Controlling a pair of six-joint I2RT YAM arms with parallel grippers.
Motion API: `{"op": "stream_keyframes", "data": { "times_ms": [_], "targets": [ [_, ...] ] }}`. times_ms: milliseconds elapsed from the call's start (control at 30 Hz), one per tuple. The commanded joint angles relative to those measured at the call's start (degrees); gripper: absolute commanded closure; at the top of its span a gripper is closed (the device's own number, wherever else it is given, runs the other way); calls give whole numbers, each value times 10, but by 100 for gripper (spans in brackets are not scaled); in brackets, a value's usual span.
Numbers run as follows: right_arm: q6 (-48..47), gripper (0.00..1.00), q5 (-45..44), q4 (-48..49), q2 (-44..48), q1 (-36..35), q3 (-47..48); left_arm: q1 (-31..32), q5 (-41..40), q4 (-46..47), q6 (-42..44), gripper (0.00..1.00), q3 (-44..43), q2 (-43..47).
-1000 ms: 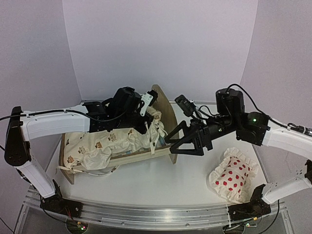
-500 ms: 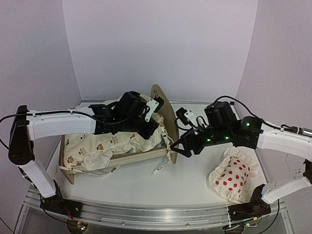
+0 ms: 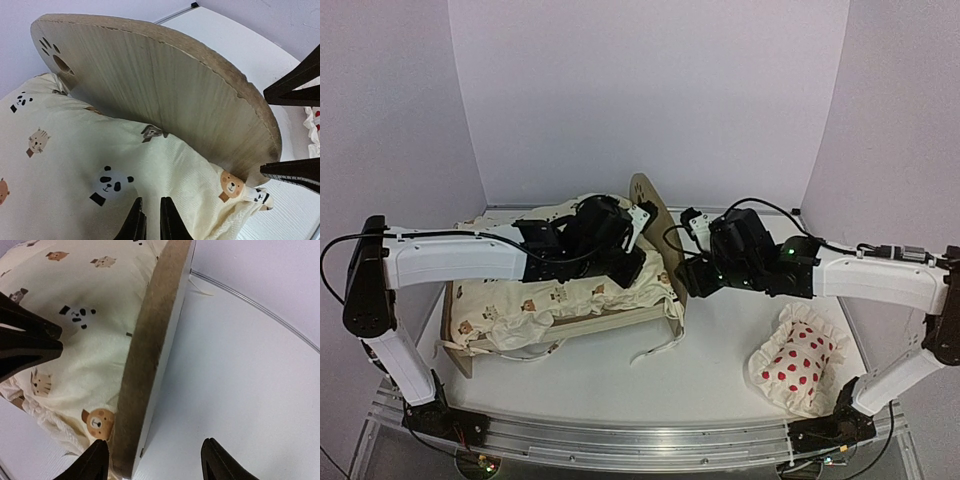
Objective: Set up the pet bed
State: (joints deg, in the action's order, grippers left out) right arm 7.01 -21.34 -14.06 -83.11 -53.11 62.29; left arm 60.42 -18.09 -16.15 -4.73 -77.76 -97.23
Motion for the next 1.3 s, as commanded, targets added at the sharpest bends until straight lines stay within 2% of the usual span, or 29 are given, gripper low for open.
{"op": "stream_keyframes", "data": {
  "times_ms": [0,67,133,200,300,367,500,600,700,833,967,1200,1233,1267],
  "targets": [
    [3,36,-2,45,-22,-1,35,0,-37,7,-3,89,-29,9],
    [4,36,6,47,-29,-1,38,10,-28,-3,3,85,-24,21],
    [2,39,8,47,-38,-2,44,20,-19,-2,21,75,-9,42],
    [-1,41,6,47,-47,-1,51,32,-18,-15,33,62,-4,57],
    [-4,46,-2,47,-59,-1,62,62,-70,-40,67,46,6,74],
    [-6,51,-6,47,-67,-1,71,82,-111,-44,90,40,24,82],
    [-6,62,-24,47,-76,-1,86,119,-181,-74,116,34,51,86],
    [-11,76,-37,47,-82,-2,96,137,-211,-106,103,26,67,92],
    [-13,84,-41,47,-90,0,101,149,-222,-105,94,23,101,105],
    [-12,89,-37,47,-103,0,105,161,-241,-72,104,23,157,107],
    [-6,100,-31,47,-106,0,112,189,-270,29,181,26,198,99],
    [0,100,-29,31,-93,-1,125,196,-254,141,250,27,144,50],
    [2,96,-31,28,-89,0,122,194,-244,168,264,27,140,45],
    [4,82,-35,26,-84,0,118,188,-234,187,274,27,134,40]
  ]
}}
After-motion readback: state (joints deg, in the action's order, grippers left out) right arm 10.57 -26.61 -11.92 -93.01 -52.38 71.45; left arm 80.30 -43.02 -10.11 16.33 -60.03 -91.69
